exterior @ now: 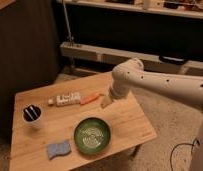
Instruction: Pick up the ceramic bowl
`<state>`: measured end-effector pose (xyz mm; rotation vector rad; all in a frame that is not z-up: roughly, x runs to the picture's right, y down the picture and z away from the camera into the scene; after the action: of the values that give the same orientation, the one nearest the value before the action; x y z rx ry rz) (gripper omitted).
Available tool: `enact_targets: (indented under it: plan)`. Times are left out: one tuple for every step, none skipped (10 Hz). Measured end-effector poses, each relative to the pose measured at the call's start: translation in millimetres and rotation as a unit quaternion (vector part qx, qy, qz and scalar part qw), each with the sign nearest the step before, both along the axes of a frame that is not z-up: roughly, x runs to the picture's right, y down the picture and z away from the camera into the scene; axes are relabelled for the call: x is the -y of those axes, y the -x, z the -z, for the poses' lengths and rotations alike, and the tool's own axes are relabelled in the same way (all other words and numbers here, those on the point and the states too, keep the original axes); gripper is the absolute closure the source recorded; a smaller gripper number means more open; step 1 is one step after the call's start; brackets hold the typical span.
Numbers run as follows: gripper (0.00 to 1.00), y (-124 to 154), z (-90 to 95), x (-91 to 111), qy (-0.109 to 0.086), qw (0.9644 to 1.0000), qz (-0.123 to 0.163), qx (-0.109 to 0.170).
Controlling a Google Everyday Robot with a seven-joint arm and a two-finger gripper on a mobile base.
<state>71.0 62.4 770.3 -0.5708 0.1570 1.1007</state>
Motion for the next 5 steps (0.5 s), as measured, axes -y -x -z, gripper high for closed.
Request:
enact_targets:
  plan:
    - [0.2, 0.0, 0.0, 0.0, 0.0, 1.0, 0.0, 0.0]
    - [0.2, 0.1, 0.0, 0.0, 0.0, 1.0, 0.0, 0.0]
    - [0.2, 0.0, 0.1, -0.3, 0.0, 1.0, 0.0, 0.0]
    - [0.2, 0.5, 0.9, -0.7, -0.002, 1.0, 0.002, 0.004]
    - [0.2, 3.3, 3.4, -5.1, 0.002, 0.9996, -0.003, 0.027]
